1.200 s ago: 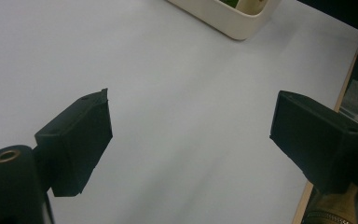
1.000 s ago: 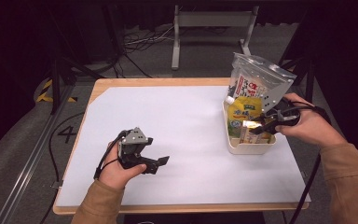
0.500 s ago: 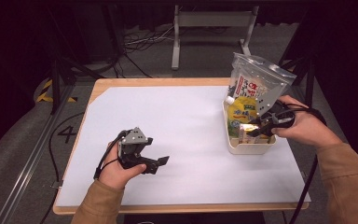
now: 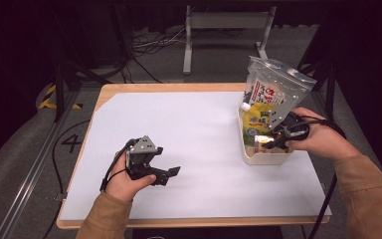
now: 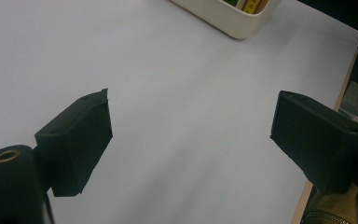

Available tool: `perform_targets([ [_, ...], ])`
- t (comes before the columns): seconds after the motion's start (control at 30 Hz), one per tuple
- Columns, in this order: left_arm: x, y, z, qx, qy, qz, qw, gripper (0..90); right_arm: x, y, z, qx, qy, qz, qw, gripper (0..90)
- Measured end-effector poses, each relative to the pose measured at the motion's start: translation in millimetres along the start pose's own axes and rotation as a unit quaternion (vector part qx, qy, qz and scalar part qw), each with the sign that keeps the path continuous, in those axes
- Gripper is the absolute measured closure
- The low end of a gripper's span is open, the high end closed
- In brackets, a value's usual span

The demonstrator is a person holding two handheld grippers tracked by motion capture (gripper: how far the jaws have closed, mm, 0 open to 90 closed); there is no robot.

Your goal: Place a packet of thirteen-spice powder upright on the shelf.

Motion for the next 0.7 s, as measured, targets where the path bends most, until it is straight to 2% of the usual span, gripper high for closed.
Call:
perform_targets([
  [0.27,0.1,0.3,0.6,-0.001,0.001,-0.001,1.0000,12.8,0.5,-8.0,11.1,-0.024,-0.006,0.008,0.9997,67.2],
  [0.7,0.1,-0.3,0.8,-0.001,0.000,-0.001,1.0000,12.8,2.5,-9.5,17.9,-0.035,0.000,0.015,0.9993,66.7],
])
Point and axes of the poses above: each handheld gripper's, and its own axes: y roughly backward along the jaws, z roughly out of its underside, x roughly to its right, the point moved 10 cm from there along -y, roughly forward along the jaws, and after that the axes turned 7 degrees about x, right-handed, at the moved point
